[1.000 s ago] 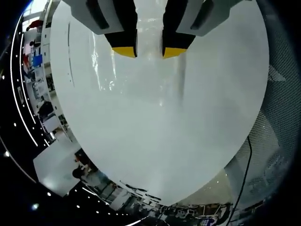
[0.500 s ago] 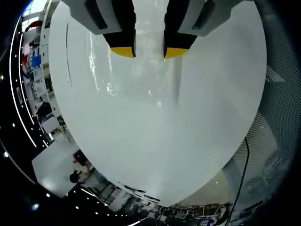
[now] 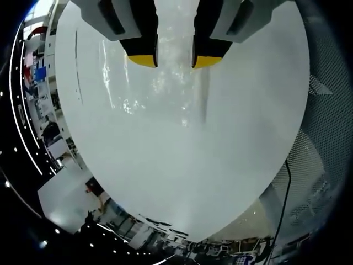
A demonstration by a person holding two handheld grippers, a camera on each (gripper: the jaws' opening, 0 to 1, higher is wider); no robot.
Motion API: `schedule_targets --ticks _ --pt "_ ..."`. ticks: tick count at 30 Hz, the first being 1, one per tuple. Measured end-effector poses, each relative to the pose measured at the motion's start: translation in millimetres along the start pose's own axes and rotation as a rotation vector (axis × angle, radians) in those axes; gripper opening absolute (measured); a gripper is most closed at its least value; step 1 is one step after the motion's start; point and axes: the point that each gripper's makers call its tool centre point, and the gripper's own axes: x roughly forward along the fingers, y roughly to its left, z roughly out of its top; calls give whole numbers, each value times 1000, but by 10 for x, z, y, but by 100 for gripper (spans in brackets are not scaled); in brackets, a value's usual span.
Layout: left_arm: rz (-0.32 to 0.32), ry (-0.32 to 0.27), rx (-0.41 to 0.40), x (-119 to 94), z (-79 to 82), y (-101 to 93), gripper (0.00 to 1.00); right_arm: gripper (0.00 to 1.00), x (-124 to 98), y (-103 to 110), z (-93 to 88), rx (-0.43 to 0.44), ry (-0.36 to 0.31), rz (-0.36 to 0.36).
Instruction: Arrange the food packaging bags into a neat stack by flattening each bag and aligning their edges.
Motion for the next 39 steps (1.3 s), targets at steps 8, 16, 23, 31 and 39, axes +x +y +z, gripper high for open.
schedule_targets --ticks 8,16,23,31,39 --pt "0 -1 2 -2 -6 6 38 23 -13 25 -18 20 -5 2" --pt "2 0 3 -14 -20 5 38 24 -41 28 -28 39 -10 -1" --pt "1 1 6 -20 -27 -4 38 26 -73 41 -30 65 -20 -1" --pt "-1 4 9 -21 -32 -22 38 27 -92 76 -50 91 -25 2" --pt "-2 8 10 -24 -56 -25 39 29 -116 87 -68 127 -33 0"
